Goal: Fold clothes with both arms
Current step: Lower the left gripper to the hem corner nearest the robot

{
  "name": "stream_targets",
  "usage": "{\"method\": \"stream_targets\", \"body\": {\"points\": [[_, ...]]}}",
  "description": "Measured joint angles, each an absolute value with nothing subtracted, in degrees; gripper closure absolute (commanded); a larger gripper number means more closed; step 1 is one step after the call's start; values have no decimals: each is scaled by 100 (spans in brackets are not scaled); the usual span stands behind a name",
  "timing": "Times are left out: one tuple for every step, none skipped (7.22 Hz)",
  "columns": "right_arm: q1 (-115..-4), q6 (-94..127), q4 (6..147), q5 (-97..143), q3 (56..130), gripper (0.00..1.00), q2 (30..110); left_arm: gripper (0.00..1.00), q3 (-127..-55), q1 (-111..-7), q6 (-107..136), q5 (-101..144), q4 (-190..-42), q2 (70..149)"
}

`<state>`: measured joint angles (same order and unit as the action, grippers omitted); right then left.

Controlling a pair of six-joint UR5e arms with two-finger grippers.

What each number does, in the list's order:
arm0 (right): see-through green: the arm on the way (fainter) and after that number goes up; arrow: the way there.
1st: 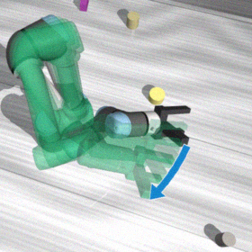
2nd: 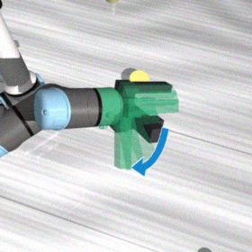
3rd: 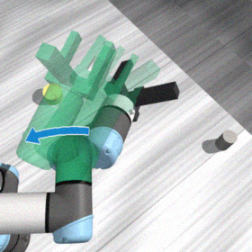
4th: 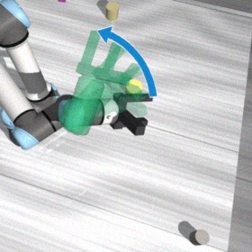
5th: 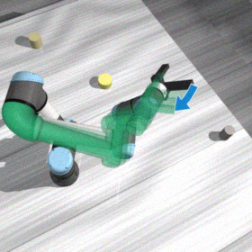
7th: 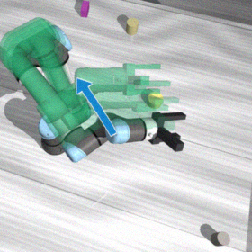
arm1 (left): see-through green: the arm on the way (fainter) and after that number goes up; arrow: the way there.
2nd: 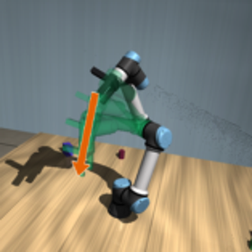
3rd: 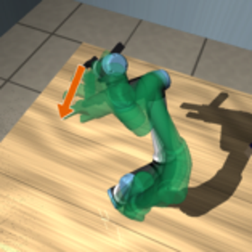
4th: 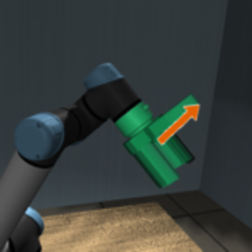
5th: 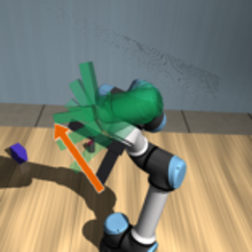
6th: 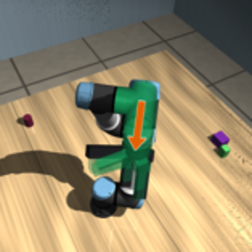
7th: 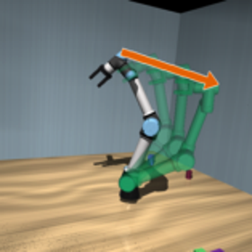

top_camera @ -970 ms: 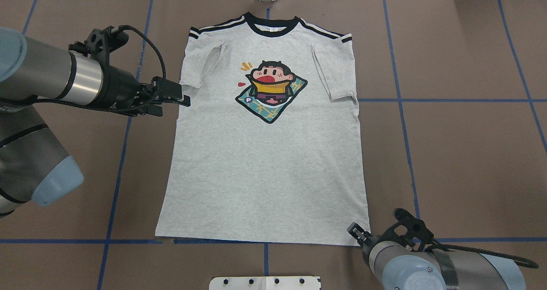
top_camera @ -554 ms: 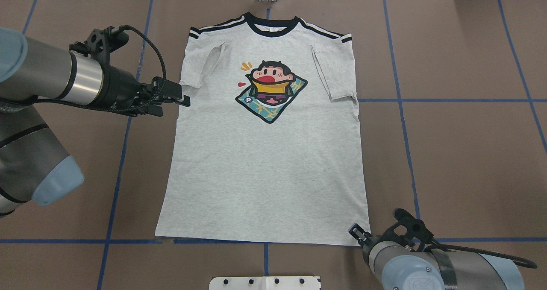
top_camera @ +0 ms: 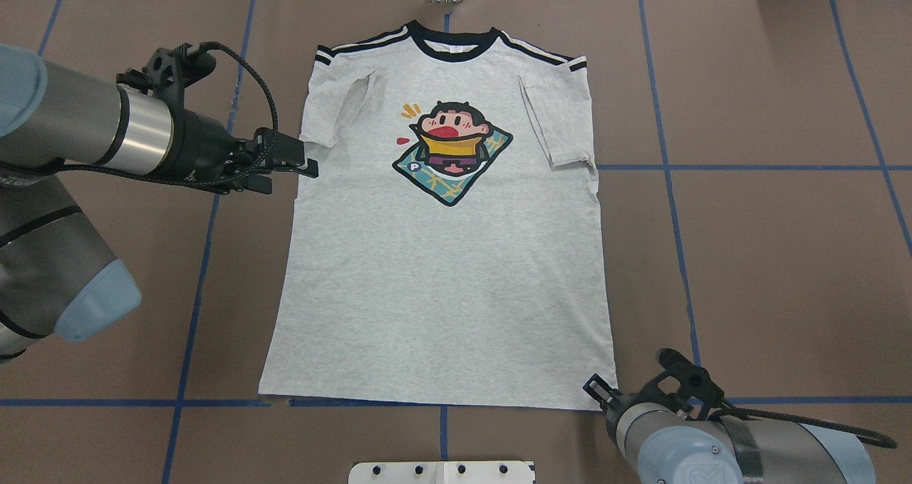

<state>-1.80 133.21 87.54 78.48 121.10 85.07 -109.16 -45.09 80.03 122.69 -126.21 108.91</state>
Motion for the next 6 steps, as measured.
{"method": "stream_targets", "body": {"points": [[-180, 13321, 8752, 7855, 12110, 100, 8503, 12, -10923, -4509, 8003, 12269, -12621, 10891], [-180, 13318, 8748, 7862, 12119, 100, 8492, 13, -10928, -4509, 8002, 12270, -12621, 10890], [-185, 13316, 8746, 7871, 12146, 100, 8479, 13, -10937, -4509, 8007, 12268, -12619, 10883], [-195, 13316, 8746, 7888, 12216, 100, 8480, 13, -10955, -4514, 8024, 12264, -12615, 10846], [-223, 13315, 8745, 7921, 12338, 100, 8500, 13, -10997, -4510, 8080, 12220, -12609, 10762], [-309, 13315, 8745, 7996, 12463, 100, 8531, 12, -11140, -4437, 8231, 12088, -12601, 10548]]}}
